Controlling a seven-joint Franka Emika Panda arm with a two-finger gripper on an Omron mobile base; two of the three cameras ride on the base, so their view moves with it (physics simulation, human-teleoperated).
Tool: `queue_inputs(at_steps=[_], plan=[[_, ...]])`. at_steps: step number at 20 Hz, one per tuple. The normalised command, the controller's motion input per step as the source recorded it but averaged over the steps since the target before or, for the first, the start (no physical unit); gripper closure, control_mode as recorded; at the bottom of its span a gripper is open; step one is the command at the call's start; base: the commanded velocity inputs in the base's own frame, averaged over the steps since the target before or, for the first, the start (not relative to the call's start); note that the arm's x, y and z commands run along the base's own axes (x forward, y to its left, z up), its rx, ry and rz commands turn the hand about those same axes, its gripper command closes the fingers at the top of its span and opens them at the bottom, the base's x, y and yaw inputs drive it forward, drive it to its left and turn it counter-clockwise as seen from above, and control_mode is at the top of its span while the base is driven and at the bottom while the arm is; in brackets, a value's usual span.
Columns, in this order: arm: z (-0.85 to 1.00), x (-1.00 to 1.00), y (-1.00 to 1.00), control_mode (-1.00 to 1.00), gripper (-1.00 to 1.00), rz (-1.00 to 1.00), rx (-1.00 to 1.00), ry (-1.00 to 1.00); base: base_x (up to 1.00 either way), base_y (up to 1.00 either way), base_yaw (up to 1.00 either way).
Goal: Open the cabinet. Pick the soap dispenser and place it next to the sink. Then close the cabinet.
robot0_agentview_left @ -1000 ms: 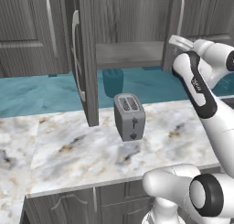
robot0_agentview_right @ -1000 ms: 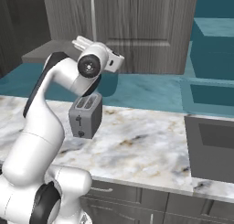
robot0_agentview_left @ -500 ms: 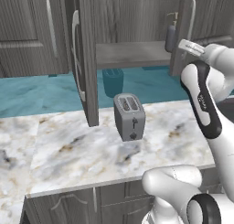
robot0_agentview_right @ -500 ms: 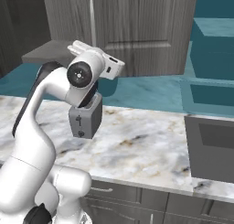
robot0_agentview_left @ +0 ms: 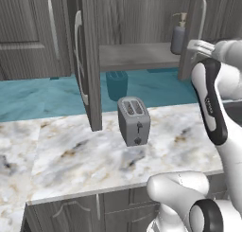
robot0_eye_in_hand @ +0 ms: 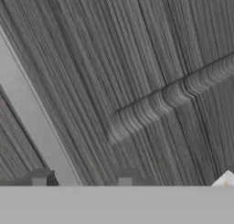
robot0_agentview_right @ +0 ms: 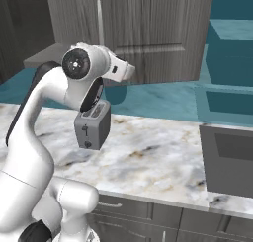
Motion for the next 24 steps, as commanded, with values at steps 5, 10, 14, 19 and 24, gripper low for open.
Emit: queue_inputs(at_steps=[5, 10, 14, 19, 24], plan=[[0.0, -0.27, -1.0, -1.0, 1.0, -0.04, 0.0, 0.2, 0.0, 0.0, 0.0], [-0.09, -0.14, -1.0, -1.0, 1.0, -0.01, 0.0, 0.1, 0.0, 0.0, 0.0], [-0.46, 0.0, -1.0, -1.0, 1.0, 0.0, 0.03, -0.01, 0.0, 0.0, 0.0], [-0.72, 0.0, -1.0, -1.0, 1.0, 0.0, 0.11, -0.07, 0.0, 0.0, 0.0], [0.01, -0.34, -0.5, -1.0, 1.0, 0.05, 0.1, -0.04, 0.0, 0.0, 0.0]])
